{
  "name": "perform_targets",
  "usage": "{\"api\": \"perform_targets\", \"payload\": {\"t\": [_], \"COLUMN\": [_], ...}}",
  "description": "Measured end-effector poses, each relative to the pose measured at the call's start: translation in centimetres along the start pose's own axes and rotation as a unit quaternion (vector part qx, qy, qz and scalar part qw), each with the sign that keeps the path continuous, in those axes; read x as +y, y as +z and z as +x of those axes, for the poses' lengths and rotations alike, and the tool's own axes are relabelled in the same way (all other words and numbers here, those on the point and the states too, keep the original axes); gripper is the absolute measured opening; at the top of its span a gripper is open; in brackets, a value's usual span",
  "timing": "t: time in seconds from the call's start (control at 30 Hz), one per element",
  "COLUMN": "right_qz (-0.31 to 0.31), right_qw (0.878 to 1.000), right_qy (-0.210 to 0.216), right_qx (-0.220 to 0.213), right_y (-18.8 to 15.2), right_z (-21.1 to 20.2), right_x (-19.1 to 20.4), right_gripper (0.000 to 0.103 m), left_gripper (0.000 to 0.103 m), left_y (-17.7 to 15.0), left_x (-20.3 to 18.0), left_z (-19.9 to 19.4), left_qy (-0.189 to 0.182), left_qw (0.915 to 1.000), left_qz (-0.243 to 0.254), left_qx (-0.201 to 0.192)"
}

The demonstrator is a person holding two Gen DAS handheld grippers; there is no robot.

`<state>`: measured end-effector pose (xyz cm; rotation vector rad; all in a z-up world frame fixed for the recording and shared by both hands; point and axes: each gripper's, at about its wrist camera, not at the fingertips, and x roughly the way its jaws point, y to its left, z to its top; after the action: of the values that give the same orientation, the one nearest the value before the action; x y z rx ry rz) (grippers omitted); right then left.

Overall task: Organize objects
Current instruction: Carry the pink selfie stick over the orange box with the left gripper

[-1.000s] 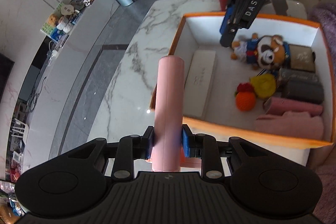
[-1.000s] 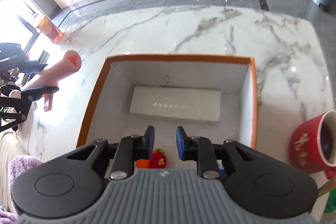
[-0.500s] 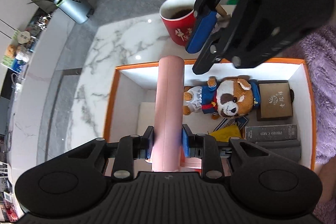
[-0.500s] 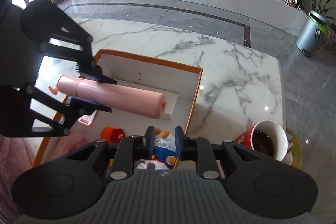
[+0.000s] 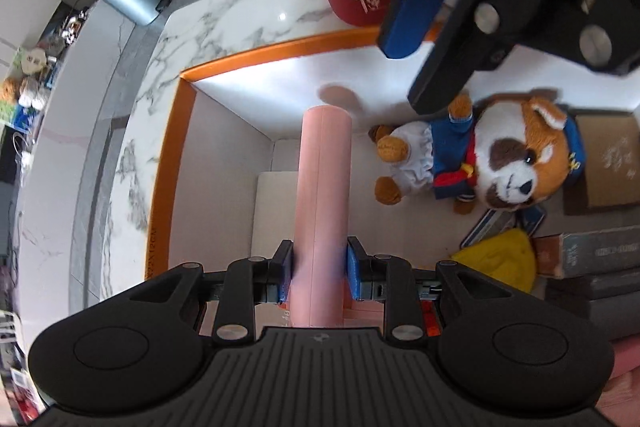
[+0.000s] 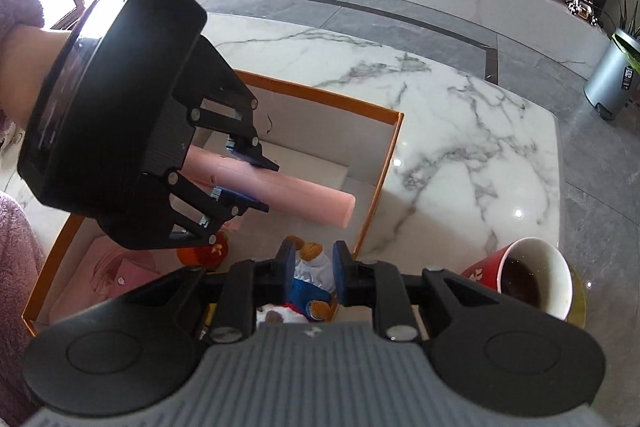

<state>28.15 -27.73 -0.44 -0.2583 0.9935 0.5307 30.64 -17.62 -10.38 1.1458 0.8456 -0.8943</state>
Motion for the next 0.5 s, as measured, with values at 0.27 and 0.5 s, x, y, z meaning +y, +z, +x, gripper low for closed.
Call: {"api": "perform_targets", "payload": {"t": [0.27,0.5], "right_qz": [0.0,-0.002], "right_qw": [1.0,1.0], "right_qy": [0.004,0.0], "right_qx": [0.005,0.01], "right_y": [0.5,0.4], "right_z": [1.2,1.3], "right_x": [0.2,0.4], "right_gripper": [0.022,0.022], "left_gripper": [0.033,0.05], "left_y": [-0.1,-0.6], "left_x": [-0.6,-1.1], "left_z": [0.5,0.3], "left_qy": [0.016,0.008], "left_qw": [0.9998,0.9999], "left_qz": [-0.001,0.006], "left_qx": [-0.008,-0.01]}}
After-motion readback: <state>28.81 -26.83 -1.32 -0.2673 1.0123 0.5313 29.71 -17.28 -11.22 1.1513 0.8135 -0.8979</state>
